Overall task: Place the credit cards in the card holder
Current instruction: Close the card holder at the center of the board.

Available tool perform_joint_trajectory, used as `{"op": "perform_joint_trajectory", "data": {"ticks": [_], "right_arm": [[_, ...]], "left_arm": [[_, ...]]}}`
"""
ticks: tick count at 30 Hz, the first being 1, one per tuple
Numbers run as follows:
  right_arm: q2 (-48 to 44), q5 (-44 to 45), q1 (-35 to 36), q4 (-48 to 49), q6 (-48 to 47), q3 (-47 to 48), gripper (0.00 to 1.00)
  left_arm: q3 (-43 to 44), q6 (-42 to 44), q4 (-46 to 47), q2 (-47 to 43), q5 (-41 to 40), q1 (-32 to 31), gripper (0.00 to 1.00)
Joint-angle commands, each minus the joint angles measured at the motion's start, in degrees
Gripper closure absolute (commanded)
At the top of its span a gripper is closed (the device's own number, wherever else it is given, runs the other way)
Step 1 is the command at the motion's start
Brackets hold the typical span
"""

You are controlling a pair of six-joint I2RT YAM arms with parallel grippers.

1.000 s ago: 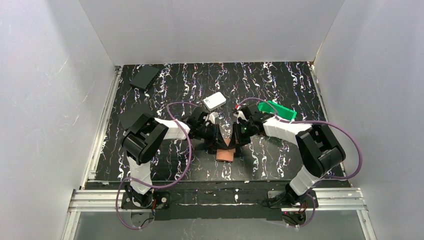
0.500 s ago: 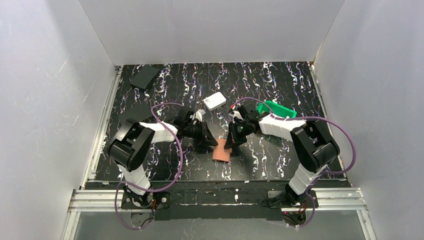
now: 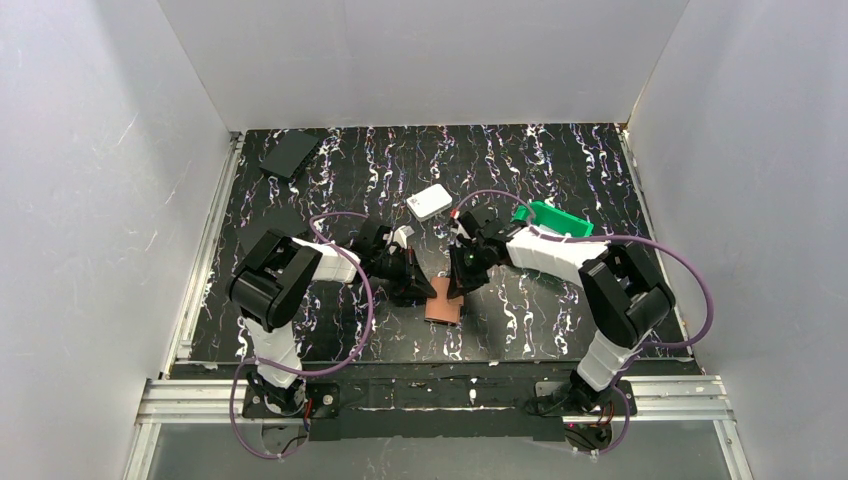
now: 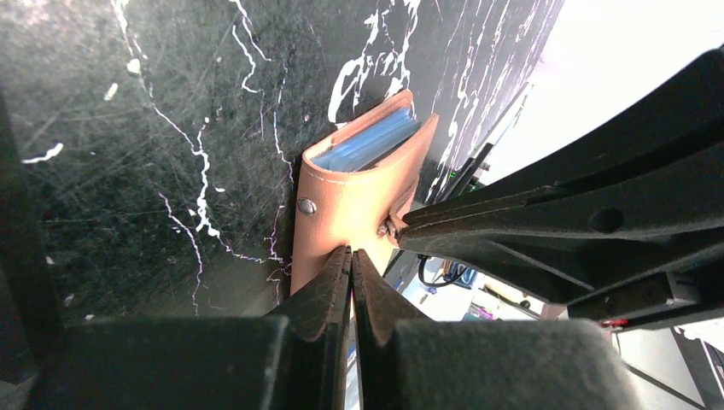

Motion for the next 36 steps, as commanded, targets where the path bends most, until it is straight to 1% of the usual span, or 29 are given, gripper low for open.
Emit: {"op": "perform_joint_trajectory", "data": {"ticks": [1, 8, 13, 19, 22, 24, 27, 28, 30, 33, 36], "right_arm": [[7.1, 16.6, 5.7, -3.4, 2.8, -3.3, 0.99], [14.5, 26.3, 10.0, -8.7, 7.6, -0.3, 0.99], [19.3, 29.3, 12.9, -8.9, 10.8, -1.5, 0.99], [24.9, 28.8, 13.6, -6.5, 12.0, -2.5, 0.99], [24.6, 28.4, 13.6, -6.5, 11.1, -1.3, 0.99], [22.0, 28.5, 13.5, -6.3, 11.0, -1.1, 0.99], [17.1, 24.5, 12.7, -4.1, 9.7, -1.6, 0.99], [15.4, 23.9, 12.4, -3.9, 9.6, -1.5, 0.96], [11.9, 21.5, 11.6, -3.1, 8.0, -1.2, 0.85], [6.3, 20.6, 10.6, -3.5, 6.0, 0.1, 0.69], [0.6, 19.2, 9.1, -4.1, 3.1, 1.8, 0.58]], "left_arm": [[-0.7, 1.2, -2.3, 1.7, -4.3, -1.7, 0.99], [-1.3, 0.8, -1.5, 1.4, -4.4, -1.7, 0.99], [-2.1, 0.5, -0.7, 0.3, -4.7, -1.7, 0.99], [-2.5, 0.4, -0.3, -0.9, -4.5, -1.7, 0.99], [-2.8, 0.4, -0.3, -1.6, -4.3, -1.7, 0.99], [-2.8, 0.4, -0.3, -2.3, -4.0, -1.7, 0.99], [-2.8, 0.4, -0.4, -4.4, -3.1, -1.5, 0.95], [-2.8, 0.4, -0.4, -5.1, -2.8, -1.3, 0.94], [-2.8, 0.6, -0.4, -6.6, -2.3, -1.0, 0.91], [-2.7, 0.6, -0.7, -8.8, -1.3, -0.5, 0.86], [-2.4, 1.1, -2.1, -11.6, -0.9, -0.2, 0.79]]}}
